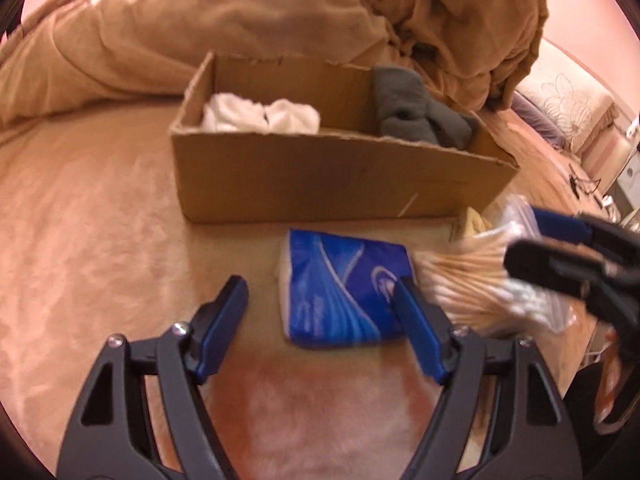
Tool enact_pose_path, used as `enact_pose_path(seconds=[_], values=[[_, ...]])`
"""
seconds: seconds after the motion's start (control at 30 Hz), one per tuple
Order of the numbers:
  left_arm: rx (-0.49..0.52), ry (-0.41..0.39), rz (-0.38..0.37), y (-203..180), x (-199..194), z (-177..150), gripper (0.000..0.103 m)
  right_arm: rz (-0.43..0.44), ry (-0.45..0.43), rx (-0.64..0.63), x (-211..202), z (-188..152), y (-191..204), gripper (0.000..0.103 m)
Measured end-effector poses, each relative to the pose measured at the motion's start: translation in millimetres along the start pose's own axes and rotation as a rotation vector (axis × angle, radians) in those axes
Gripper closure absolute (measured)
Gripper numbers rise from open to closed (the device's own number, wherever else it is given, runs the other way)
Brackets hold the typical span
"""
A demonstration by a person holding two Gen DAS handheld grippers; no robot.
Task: Organize objects
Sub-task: 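Grasp blue tissue pack with left gripper while right gripper grasps white bead bag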
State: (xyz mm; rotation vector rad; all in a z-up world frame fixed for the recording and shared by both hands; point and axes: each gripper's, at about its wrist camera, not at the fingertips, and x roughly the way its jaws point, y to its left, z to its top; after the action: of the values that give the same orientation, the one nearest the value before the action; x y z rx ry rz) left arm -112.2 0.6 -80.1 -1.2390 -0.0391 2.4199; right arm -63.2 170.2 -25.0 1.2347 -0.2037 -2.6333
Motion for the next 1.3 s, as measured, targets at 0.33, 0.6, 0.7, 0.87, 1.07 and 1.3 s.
enact_pose_path(seconds=[0.33, 0.6, 0.7, 0.87, 1.07, 1.3], values=[[0.048, -0.024, 0.035, -16, 10, -4, 0.027, -0.008, 0.037, 0.004, 22, -13, -7, 0.031], [0.042, -0.021, -0.043, -22, 10, -5, 0.054, 0.05, 0.032, 0.021, 19, -18, -10, 0.054], [0.035, -0.032, -0.079, -24, 7, -6, 0.063, 0.063, 0.031, 0.02, 18, -18, -9, 0.056], [0.031, -0.055, -0.143, -33, -3, -4, 0.073, 0.084, 0.02, 0.034, 13, -17, -11, 0.056], [0.05, -0.129, -0.188, -40, -21, 0, 0.073, 0.107, -0.005, 0.059, 3, -14, -19, 0.056], [0.039, -0.104, -0.188, -38, -17, -1, 0.073, 0.156, 0.004, 0.089, 4, -16, -26, 0.056]])
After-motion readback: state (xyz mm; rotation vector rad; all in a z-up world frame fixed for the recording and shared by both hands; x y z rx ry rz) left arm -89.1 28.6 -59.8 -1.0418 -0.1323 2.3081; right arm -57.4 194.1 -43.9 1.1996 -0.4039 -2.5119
